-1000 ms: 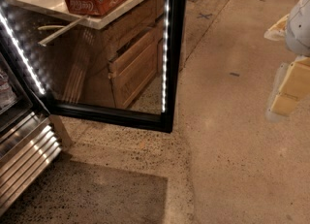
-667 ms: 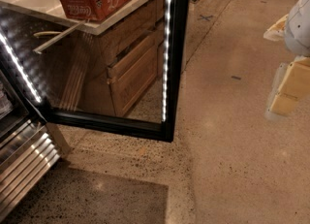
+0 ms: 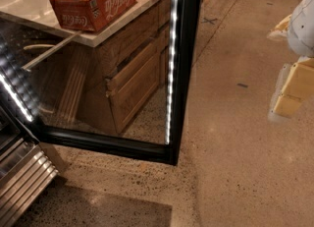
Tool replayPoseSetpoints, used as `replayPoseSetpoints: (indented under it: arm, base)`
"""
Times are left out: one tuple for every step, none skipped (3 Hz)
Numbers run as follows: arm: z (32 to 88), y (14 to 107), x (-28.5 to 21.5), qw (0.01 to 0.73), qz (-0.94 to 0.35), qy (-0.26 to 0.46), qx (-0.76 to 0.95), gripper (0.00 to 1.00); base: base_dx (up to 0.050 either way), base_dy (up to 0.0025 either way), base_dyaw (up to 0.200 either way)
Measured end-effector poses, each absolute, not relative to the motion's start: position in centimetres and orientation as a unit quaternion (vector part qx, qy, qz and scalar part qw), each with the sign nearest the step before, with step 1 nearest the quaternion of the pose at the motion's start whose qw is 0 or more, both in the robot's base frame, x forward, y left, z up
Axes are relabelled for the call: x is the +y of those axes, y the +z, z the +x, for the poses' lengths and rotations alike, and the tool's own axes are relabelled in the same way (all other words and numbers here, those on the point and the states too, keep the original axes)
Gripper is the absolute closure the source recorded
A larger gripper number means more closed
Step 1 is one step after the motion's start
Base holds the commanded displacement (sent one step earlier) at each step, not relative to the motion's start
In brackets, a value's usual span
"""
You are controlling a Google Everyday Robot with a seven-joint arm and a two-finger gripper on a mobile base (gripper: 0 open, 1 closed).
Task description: Close right fridge door
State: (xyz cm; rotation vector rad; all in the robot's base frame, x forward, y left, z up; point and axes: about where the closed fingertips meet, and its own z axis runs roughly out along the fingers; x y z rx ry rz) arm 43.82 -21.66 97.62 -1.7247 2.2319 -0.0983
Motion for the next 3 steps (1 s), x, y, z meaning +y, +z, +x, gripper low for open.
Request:
replayPoseSetpoints:
  arm:
    - [43.82, 97.62, -21.66, 0.159, -0.603, -0.034, 0.781, 0.00]
    - [43.82, 97.62, -21.66, 0.159, -0.603, -0.034, 0.781, 0.19]
    - [43.82, 97.62, -21.66, 0.159, -0.603, -0.034, 0.781, 0.43]
  base:
    - [0.000, 0.00000, 0.000]
    - [0.000, 0.00000, 0.000]
    - [0.000, 0.00000, 0.000]
